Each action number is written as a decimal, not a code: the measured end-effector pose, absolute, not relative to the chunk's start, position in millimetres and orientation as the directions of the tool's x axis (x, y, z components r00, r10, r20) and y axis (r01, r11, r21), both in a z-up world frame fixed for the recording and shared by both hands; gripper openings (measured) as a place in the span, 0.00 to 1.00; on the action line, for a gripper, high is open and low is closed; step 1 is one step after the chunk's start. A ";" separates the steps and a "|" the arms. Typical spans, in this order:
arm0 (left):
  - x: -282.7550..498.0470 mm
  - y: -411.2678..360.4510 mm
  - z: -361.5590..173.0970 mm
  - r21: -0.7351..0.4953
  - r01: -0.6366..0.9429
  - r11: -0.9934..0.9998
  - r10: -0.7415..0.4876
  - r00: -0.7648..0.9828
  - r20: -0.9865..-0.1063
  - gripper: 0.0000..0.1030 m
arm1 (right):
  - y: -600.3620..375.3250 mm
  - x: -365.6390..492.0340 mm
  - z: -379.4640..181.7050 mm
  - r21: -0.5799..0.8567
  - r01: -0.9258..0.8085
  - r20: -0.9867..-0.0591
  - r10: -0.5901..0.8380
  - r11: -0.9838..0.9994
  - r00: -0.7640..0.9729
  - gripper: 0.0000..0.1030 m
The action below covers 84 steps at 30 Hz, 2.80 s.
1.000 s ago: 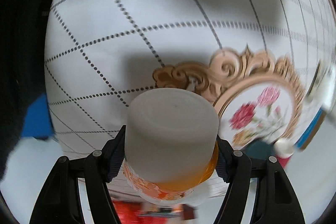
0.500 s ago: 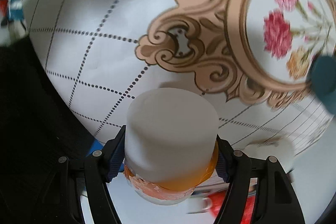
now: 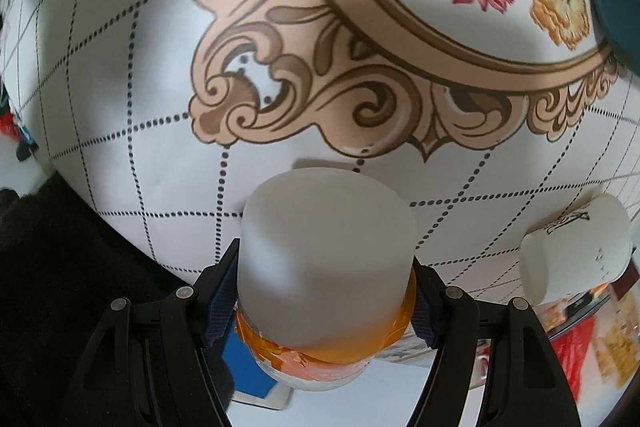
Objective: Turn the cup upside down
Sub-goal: 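Lift the cup with the right gripper and rotate it rim-down, then lower the inverted cup onto the mirror-frame print and open the right gripper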
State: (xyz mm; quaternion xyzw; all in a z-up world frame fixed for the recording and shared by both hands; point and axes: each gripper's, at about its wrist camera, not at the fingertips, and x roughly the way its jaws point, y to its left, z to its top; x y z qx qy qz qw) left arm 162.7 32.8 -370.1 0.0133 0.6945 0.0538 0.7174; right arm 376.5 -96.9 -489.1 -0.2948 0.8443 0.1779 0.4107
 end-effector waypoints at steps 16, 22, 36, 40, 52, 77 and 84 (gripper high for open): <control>168.2 7.9 -381.5 0.068 -0.020 0.997 0.068 -0.022 -0.997 0.90 | -132.0 401.1 -425.4 0.076 -0.525 -0.841 -0.229 0.848 -0.490 0.88; 173.8 -2.2 -385.0 0.073 -0.001 0.997 0.073 -0.025 -0.997 0.97 | -149.5 422.9 -421.1 0.083 -0.448 -0.868 -0.156 0.890 -0.472 0.69; 210.6 7.3 -370.0 0.066 -0.020 0.998 0.066 -0.007 -0.998 0.97 | -207.7 450.3 -366.9 0.140 -0.220 -0.980 0.104 0.965 -0.168 0.69; 221.2 16.0 -368.7 0.059 -0.035 0.998 0.059 -0.010 -0.998 0.97 | -213.0 462.4 -343.6 0.157 -0.139 -0.986 0.162 0.978 0.030 0.69; 236.4 31.2 -374.1 0.083 -0.011 0.996 0.084 0.001 -0.997 0.97 | -167.1 445.2 -336.2 0.087 -0.145 -0.888 0.143 0.986 0.438 0.69; 194.7 10.0 -309.7 0.083 0.100 0.992 0.066 0.162 -0.985 0.97 | -196.9 370.0 -280.6 0.003 0.038 -0.922 -0.012 0.999 0.387 0.95; 166.3 4.0 -270.3 0.055 0.095 0.994 0.031 0.237 -0.971 0.98 | -218.6 333.7 -234.2 -0.068 0.131 -0.908 -0.116 0.989 0.404 0.96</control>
